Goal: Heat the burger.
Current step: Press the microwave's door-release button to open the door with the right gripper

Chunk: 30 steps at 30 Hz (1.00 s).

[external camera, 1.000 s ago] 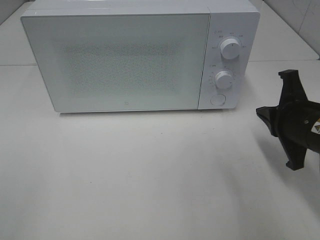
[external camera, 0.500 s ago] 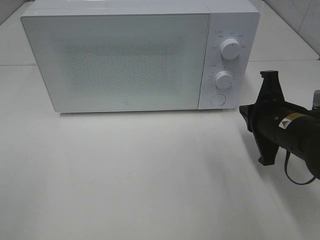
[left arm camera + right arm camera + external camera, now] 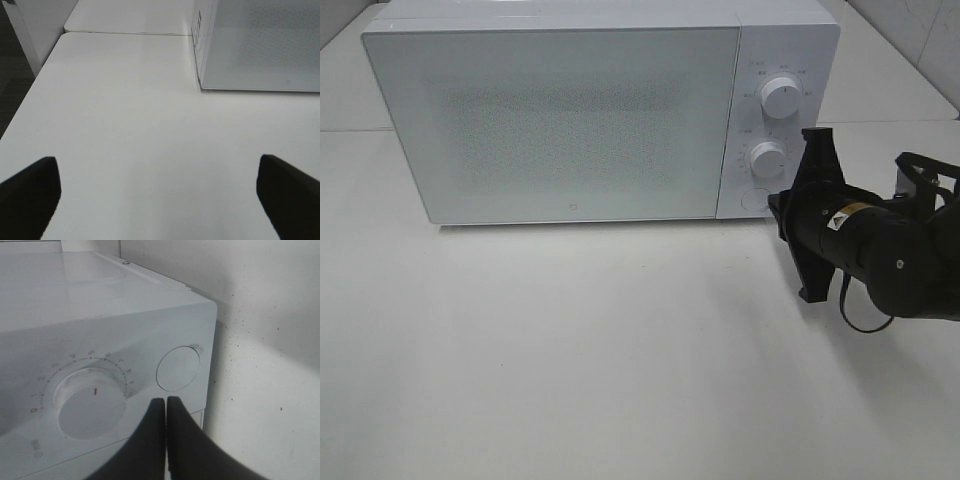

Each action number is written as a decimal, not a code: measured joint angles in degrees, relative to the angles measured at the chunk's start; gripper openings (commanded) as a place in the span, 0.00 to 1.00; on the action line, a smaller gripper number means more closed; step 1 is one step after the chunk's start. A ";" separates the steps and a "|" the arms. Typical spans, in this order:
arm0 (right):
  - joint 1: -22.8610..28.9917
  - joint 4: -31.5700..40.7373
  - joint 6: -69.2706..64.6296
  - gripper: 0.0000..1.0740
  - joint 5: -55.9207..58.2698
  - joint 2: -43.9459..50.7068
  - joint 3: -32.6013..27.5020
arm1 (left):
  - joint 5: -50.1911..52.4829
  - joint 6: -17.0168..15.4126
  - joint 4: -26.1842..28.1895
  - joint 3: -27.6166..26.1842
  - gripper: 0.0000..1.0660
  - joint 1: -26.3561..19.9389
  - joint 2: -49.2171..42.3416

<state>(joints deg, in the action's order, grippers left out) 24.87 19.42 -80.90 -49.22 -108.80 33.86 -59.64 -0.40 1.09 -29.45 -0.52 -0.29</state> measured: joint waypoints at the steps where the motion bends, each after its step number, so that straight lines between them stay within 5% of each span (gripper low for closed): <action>1: 0.00 0.17 0.00 0.00 0.34 -1.20 1.15 | 0.00 0.00 0.00 0.00 0.94 0.00 0.00; 30: 0.00 5.79 3.44 0.00 1.38 -9.97 10.77 | 0.00 0.00 0.00 0.00 0.94 0.00 0.00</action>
<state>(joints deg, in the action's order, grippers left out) 24.87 25.21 -77.46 -47.84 -118.77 44.63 -59.64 -0.40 1.09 -29.45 -0.52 -0.29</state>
